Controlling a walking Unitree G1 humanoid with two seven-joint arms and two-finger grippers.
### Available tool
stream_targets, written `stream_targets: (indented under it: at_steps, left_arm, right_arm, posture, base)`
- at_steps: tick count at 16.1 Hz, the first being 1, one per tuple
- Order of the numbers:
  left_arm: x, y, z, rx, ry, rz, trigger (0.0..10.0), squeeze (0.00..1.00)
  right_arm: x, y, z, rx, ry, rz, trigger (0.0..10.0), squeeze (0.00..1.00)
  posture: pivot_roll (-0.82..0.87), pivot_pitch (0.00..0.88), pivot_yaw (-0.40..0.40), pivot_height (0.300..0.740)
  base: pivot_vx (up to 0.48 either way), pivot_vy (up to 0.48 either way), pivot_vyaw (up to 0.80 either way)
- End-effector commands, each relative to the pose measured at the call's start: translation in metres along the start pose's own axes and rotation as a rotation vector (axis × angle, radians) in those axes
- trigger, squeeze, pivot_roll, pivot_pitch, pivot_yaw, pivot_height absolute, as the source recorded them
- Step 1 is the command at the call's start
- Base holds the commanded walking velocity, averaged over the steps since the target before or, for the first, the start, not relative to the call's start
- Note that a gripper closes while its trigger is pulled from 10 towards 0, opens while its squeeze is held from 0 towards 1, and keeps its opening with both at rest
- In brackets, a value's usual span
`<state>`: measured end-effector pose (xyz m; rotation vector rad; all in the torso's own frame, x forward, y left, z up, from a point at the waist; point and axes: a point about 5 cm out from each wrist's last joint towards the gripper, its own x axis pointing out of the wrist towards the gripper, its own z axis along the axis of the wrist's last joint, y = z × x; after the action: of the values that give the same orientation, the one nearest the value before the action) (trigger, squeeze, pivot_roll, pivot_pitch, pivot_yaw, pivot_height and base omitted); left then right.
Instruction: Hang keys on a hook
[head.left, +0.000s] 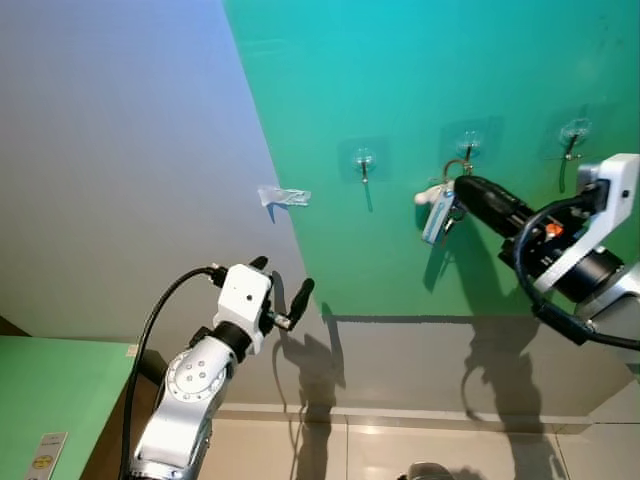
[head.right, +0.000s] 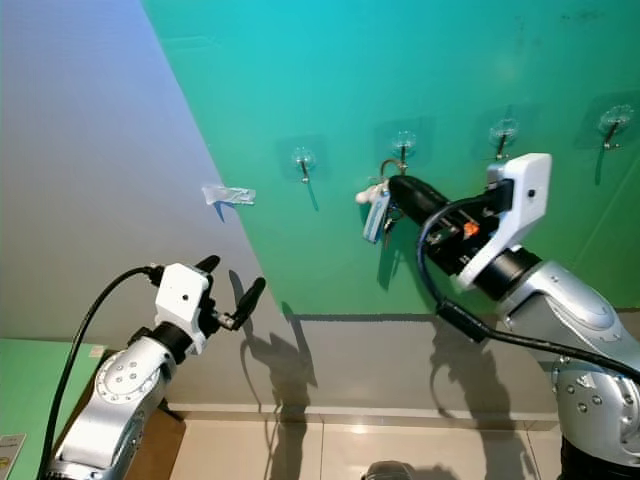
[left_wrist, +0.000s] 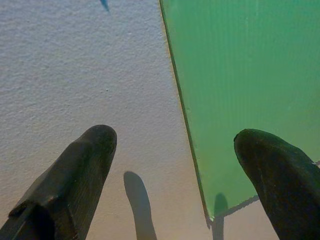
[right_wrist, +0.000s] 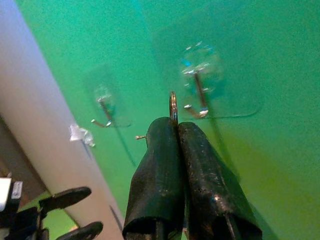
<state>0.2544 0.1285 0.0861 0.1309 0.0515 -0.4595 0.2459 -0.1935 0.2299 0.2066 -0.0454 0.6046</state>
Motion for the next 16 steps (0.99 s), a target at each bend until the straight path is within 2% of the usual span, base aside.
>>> stream_targets:
  at_steps: [1, 8, 9, 10, 12, 13, 14, 15, 16]
  left_arm:
    - [-0.002, 0.006, -0.003, 0.019, 0.016, 0.008, 10.0, 0.00]
    - [-0.001, 0.004, -0.004, 0.017, 0.015, 0.007, 10.0, 0.00]
    - [-0.001, 0.004, -0.004, 0.016, 0.016, 0.008, 10.0, 0.00]
    - [-0.002, 0.004, -0.004, 0.014, 0.017, 0.011, 10.0, 0.00]
    - [-0.002, 0.004, -0.004, 0.011, 0.017, 0.016, 10.0, 0.00]
    - [-0.003, 0.005, -0.004, 0.011, 0.018, 0.017, 10.0, 0.00]
    - [-0.003, 0.005, -0.004, 0.011, 0.018, 0.018, 10.0, 0.00]
    - [-0.003, 0.005, -0.004, 0.011, 0.019, 0.019, 10.0, 0.00]
    - [-0.003, 0.005, -0.004, 0.012, 0.019, 0.020, 10.0, 0.00]
  right_arm:
    - [0.001, -0.003, 0.005, 0.004, -0.040, -0.020, 0.0, 0.00]
    - [0.003, -0.013, 0.001, 0.022, -0.040, -0.072, 0.0, 0.00]
    - [0.003, -0.016, -0.003, 0.063, -0.032, -0.088, 0.0, 0.00]
    - [0.003, -0.022, -0.014, 0.107, 0.027, -0.119, 0.0, 0.00]
    - [0.003, -0.022, -0.029, 0.169, 0.087, -0.129, 0.0, 0.00]
    - [0.004, -0.022, -0.034, 0.171, 0.119, -0.138, 1.6, 0.00]
    - [0.005, -0.026, -0.038, 0.159, 0.154, -0.171, 9.5, 0.00]
    - [0.006, -0.026, -0.039, 0.161, 0.153, -0.172, 10.0, 0.00]
    - [0.007, -0.030, -0.041, 0.128, 0.152, -0.214, 10.0, 0.00]
  posture:
    - [-0.35, 0.000, 0.186, 0.740]
    - [-0.34, 0.001, 0.182, 0.740]
    - [-0.34, 0.004, 0.180, 0.740]
    - [-0.34, 0.004, 0.179, 0.740]
    - [-0.33, 0.007, 0.178, 0.740]
    - [-0.33, 0.008, 0.177, 0.740]
    - [-0.33, 0.008, 0.177, 0.740]
    - [-0.33, 0.009, 0.176, 0.740]
    - [-0.33, 0.009, 0.176, 0.740]
  base:
    - [0.000, 0.000, 0.00]
    - [0.000, 0.000, 0.00]
    - [0.000, 0.000, 0.00]
    - [0.000, 0.000, 0.00]
    - [0.000, 0.000, 0.00]
    - [0.000, 0.000, 0.00]
    - [0.000, 0.000, 0.00]
    - [0.000, 0.000, 0.00]
    - [0.000, 0.000, 0.00]
